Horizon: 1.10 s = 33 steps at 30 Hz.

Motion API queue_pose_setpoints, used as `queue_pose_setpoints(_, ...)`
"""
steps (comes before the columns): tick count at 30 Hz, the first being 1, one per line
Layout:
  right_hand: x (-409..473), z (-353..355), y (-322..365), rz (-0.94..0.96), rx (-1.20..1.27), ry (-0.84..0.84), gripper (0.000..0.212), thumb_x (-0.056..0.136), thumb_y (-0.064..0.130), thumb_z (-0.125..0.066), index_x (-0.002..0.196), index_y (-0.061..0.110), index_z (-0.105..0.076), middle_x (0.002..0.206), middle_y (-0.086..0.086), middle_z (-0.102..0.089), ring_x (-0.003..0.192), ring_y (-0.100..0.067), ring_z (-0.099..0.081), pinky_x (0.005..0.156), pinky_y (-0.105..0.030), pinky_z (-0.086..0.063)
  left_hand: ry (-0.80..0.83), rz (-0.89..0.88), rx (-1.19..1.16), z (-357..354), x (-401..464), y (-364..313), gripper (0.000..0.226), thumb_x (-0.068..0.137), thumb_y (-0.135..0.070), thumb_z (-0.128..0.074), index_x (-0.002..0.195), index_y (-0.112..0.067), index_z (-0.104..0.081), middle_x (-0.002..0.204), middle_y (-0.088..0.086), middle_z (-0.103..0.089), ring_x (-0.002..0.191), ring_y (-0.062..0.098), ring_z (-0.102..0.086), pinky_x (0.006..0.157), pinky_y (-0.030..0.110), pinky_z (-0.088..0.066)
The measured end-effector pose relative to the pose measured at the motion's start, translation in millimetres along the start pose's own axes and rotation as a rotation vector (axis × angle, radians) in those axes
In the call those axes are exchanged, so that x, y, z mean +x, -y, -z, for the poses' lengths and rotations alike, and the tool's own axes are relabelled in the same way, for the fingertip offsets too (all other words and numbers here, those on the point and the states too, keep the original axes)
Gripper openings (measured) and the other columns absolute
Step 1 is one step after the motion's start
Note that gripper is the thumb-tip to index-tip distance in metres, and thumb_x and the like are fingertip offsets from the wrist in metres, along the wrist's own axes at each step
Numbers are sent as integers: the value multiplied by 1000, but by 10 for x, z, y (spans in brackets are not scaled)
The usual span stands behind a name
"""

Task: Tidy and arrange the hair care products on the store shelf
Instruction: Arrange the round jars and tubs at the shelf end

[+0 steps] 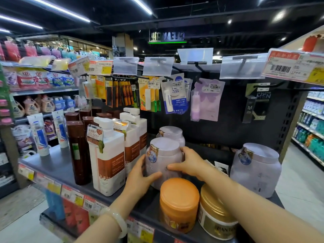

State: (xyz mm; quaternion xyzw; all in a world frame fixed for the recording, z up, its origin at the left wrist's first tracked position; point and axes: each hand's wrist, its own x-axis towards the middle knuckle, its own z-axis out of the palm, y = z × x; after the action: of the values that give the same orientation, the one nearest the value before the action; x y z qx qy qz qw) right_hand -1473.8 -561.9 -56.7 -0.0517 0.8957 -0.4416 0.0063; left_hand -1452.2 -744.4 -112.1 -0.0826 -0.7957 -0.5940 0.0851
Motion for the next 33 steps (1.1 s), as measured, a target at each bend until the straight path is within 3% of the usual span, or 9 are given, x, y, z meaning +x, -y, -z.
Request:
queue_pose_setpoints(9, 159, -99, 79, -10, -77, -3, 81, 70, 31, -78, 136, 15, -34, 138, -9, -46, 124, -27, -46, 101, -44, -45, -128, -18, 95, -53, 116, 74, 76, 76, -18, -73, 140, -18, -34, 143, 4, -44, 132, 21, -40, 109, 46, -35)
queue_pose_setpoints(13, 59, -62, 48, 25, -166, -8, 74, 73, 35, -75, 133, 13, -37, 136, -7, -47, 122, -25, -48, 100, -37, -45, -179, -41, 198, -102, 26, 15, 71, 76, -24, -72, 137, -18, -37, 142, 4, -44, 131, 22, -40, 108, 48, -37)
queue_pose_setpoints(15, -70, 72, 36, 69, -209, -24, 71, 73, 37, -75, 130, 12, -42, 132, -3, -48, 118, -22, -50, 95, -32, -45, -303, -160, 249, -122, -64, -104, 57, 78, -21, -70, 130, -15, -46, 133, 5, -49, 124, 20, -44, 104, 43, -41)
queue_pose_setpoints(18, -321, 406, -65, 156, -227, -125, 58, 75, 32, -74, 124, 11, -52, 125, -6, -57, 113, -20, -55, 94, -33, -48, -356, -376, 265, -191, -155, -456, 40, 79, -14, -69, 116, -12, -55, 115, 2, -54, 109, 15, -50, 90, 18, -41)
queue_pose_setpoints(20, -481, 677, -184, 183, -199, -275, 49, 76, 26, -75, 118, 10, -58, 120, -8, -60, 110, -20, -57, 95, -32, -47, -242, -421, 290, -324, -140, -715, 39, 80, -15, -69, 117, -12, -56, 114, 0, -55, 111, 15, -51, 89, 16, -38)
queue_pose_setpoints(23, -658, 1095, -424, 171, -191, -577, 43, 71, 22, -78, 109, 8, -64, 110, -10, -61, 106, -24, -56, 88, -25, -41, 30, -327, 403, -705, -72, -1047, 57, 80, -26, -69, 131, -15, -45, 132, 2, -49, 125, 16, -43, 99, 24, -34)
queue_pose_setpoints(26, -754, 1437, -745, 61, -278, -767, 62, 61, 33, -83, 114, 9, -61, 116, -13, -59, 114, -29, -51, 90, -30, -39, 311, -233, 535, -1199, 35, -1260, 87, 74, -36, -73, 142, -12, -26, 147, 5, -31, 135, 20, -32, 107, 28, -29)
queue_pose_setpoints(30, -786, 1683, -1176, -125, -183, -687, 108, 52, 39, -88, 139, 8, -33, 138, -16, -43, 129, -32, -39, 104, -43, -38, 533, -158, 663, -1801, 215, -1400, 98, 68, -35, -78, 139, -3, -20, 147, 14, -25, 135, 28, -29, 106, 35, -35)
queue_pose_setpoints(33, -807, 1723, -1409, -152, 73, -469, 113, 57, 26, -89, 144, 10, -18, 137, -5, -37, 125, -22, -41, 102, -35, -39, 564, -126, 694, -2073, 397, -1389, 101, 64, -34, -82, 138, -3, -20, 145, 14, -29, 133, 26, -33, 104, 33, -36)
